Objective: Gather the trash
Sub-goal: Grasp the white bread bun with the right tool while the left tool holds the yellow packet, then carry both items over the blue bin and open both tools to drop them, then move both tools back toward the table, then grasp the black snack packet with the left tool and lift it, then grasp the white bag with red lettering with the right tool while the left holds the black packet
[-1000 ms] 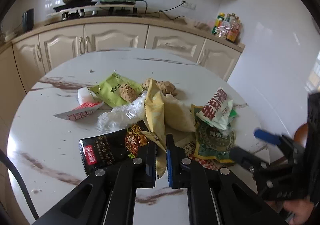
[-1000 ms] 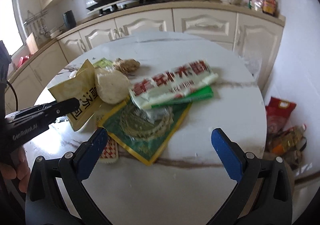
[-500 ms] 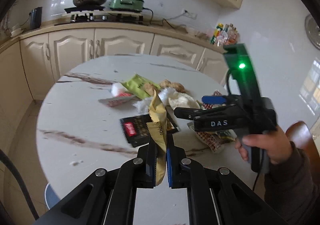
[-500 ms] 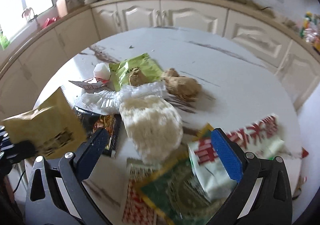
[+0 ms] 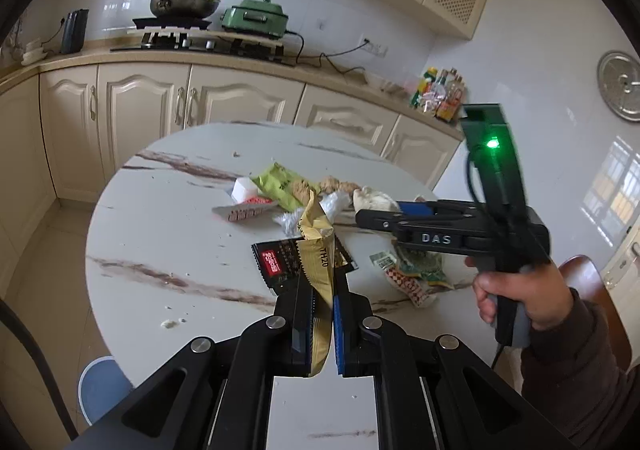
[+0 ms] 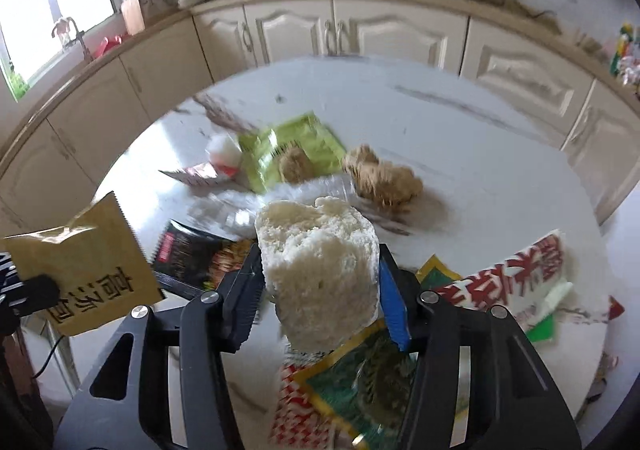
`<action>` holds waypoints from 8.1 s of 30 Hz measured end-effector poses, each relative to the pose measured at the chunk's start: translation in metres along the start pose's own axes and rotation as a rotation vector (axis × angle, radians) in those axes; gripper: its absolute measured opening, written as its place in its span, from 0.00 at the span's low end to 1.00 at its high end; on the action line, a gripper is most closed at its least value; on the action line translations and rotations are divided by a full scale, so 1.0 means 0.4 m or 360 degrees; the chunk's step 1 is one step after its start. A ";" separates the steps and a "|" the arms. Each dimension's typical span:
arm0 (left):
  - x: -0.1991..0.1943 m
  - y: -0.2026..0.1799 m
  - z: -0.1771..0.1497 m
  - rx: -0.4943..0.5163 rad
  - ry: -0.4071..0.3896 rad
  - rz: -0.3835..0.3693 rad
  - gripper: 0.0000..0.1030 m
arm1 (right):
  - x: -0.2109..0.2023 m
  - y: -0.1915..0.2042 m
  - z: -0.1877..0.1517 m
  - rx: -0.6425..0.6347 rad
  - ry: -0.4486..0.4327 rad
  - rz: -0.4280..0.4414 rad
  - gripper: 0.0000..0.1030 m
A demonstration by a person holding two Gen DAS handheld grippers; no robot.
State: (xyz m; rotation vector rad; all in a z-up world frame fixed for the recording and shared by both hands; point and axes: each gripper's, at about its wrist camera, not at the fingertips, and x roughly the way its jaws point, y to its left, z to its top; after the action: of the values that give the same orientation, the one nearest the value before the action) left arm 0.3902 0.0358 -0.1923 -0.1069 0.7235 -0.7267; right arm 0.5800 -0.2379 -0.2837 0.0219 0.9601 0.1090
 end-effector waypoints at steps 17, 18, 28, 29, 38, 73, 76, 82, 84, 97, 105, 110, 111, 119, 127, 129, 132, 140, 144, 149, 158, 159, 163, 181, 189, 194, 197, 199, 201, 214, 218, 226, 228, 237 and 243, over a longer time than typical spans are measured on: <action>-0.401 0.332 -0.080 -0.0227 -0.0272 0.0468 0.04 | -0.066 0.623 0.090 -0.0334 -0.0262 0.0365 0.50; -0.416 0.373 -0.098 -0.0261 -0.0253 0.0511 0.04 | -0.036 0.677 0.087 -0.0357 -0.0247 0.0402 0.50; -0.232 0.768 -0.320 -0.0716 0.0240 0.0572 0.04 | 0.437 0.928 -0.036 -0.0482 0.0238 0.0349 0.50; -0.198 0.800 -0.339 -0.0764 0.0293 0.0555 0.04 | 0.494 0.927 -0.057 -0.0480 0.0311 0.0325 0.50; 0.057 1.027 -0.414 -0.0965 0.0683 0.0528 0.17 | 0.850 0.872 -0.193 -0.0351 0.0773 0.0298 0.50; -0.462 0.223 0.021 -0.0428 -0.0359 0.1137 0.89 | -0.105 0.806 -0.044 -0.0427 -0.0356 0.0245 1.00; -0.487 0.098 0.007 -0.0323 -0.0490 0.1161 0.94 | -0.218 0.788 -0.053 -0.0386 -0.0477 0.0232 1.00; -0.529 -0.133 -0.101 -0.0115 -0.0688 0.1166 0.95 | -0.438 0.736 -0.097 -0.0342 -0.0728 0.0146 1.00; -0.531 -0.202 -0.126 -0.0081 -0.0773 0.1165 0.95 | -0.498 0.722 -0.111 -0.0339 -0.0800 0.0095 1.00; -0.504 -0.360 -0.489 0.0107 -0.1050 0.1167 0.96 | -0.727 0.630 -0.211 -0.0230 -0.1099 -0.0067 1.00; -0.497 -0.428 -0.499 0.0174 -0.1042 0.1110 0.96 | -0.774 0.543 -0.240 -0.0138 -0.1148 -0.0170 1.00; -0.456 -0.434 -0.416 0.0234 -0.0990 0.1037 0.99 | -0.780 0.455 -0.250 -0.0061 -0.1140 -0.0245 1.00; -0.439 -0.436 -0.393 0.0251 -0.0966 0.1012 0.99 | -0.777 0.436 -0.252 -0.0043 -0.1138 -0.0255 1.00; -0.256 -0.380 -0.275 0.0272 -0.0609 0.0811 0.99 | -0.690 0.245 -0.255 0.0160 -0.0972 -0.0369 1.00; -0.065 -0.246 -0.152 0.0214 -0.0248 0.0692 0.99 | -0.520 0.056 -0.254 0.0367 -0.0701 -0.0416 1.00; 0.001 -0.213 -0.122 0.0202 -0.0131 0.0670 0.99 | -0.478 0.017 -0.254 0.0403 -0.0631 -0.0421 1.00; 0.101 -0.177 -0.079 0.0215 0.0042 0.0617 0.99 | -0.411 -0.035 -0.253 0.0448 -0.0527 -0.0420 1.00; 0.347 -0.093 0.073 0.0085 0.0307 0.0494 0.99 | -0.275 -0.111 -0.242 0.0495 -0.0327 -0.0412 1.00; 0.427 -0.051 0.105 0.0023 0.0357 0.0486 0.99 | -0.242 -0.133 -0.231 0.0499 -0.0294 -0.0412 1.00; 0.510 -0.015 0.128 0.0003 0.0437 0.0540 0.97 | -0.211 -0.150 -0.217 0.0503 -0.0272 -0.0404 1.00; 0.555 -0.019 0.141 0.0165 0.0368 0.0533 0.82 | -0.175 -0.146 -0.207 0.0488 -0.0236 -0.0384 1.00; 0.551 -0.021 0.131 0.0164 0.0356 0.0534 0.81 | -0.173 -0.148 -0.209 0.0490 -0.0232 -0.0382 1.00; 0.540 -0.008 0.124 0.0168 0.0332 0.0532 0.60 | -0.172 -0.150 -0.212 0.0501 -0.0226 -0.0381 1.00; 0.383 -0.033 0.047 0.0114 0.0248 0.0313 0.05 | -0.174 -0.105 -0.220 0.0474 -0.0215 -0.0365 1.00; 0.278 -0.071 0.024 0.0078 0.0131 0.0211 0.04 | -0.164 -0.095 -0.230 0.0488 -0.0196 -0.0342 1.00; 0.234 -0.081 0.029 0.0089 0.0095 0.0176 0.04 | -0.148 -0.153 -0.225 0.0633 -0.0206 -0.0352 1.00; 0.222 -0.077 0.038 0.0095 0.0084 0.0199 0.04 | -0.124 -0.203 -0.201 0.0745 -0.0197 -0.0359 1.00; 0.221 -0.075 0.046 0.0103 0.0075 0.0227 0.04 | -0.110 -0.222 -0.178 0.0797 -0.0185 -0.0394 1.00; 0.221 -0.068 0.058 0.0102 0.0059 0.0250 0.04 | -0.090 -0.244 -0.157 0.0871 -0.0175 -0.0422 1.00; 0.251 -0.034 0.096 0.0118 0.0051 0.0321 0.04 | 0.004 -0.276 -0.097 0.0838 -0.0010 -0.0633 0.92; 0.238 -0.026 0.099 0.0095 0.0043 0.0305 0.04 | -0.044 -0.318 -0.133 0.0867 -0.0052 -0.0537 0.76; 0.194 -0.035 0.093 0.0076 0.0025 0.0246 0.04 | -0.094 -0.316 -0.175 0.0716 -0.0046 -0.0491 0.63; 0.178 -0.035 0.089 0.0074 0.0023 0.0240 0.04 | -0.111 -0.302 -0.173 0.0684 -0.0090 -0.0466 0.41; 0.111 -0.042 0.071 0.0084 -0.0002 0.0237 0.04 | -0.131 -0.289 -0.168 0.0699 -0.0091 -0.0431 0.18; 0.090 -0.033 0.055 0.0067 0.0007 0.0241 0.04 | -0.165 -0.241 -0.201 0.0493 -0.0151 -0.0616 0.81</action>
State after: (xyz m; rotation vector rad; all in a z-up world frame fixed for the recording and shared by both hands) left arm 0.4152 -0.0005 -0.1918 -0.0116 0.7120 -0.5970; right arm 0.4847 -0.3429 -0.2825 0.1245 0.8633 -0.3950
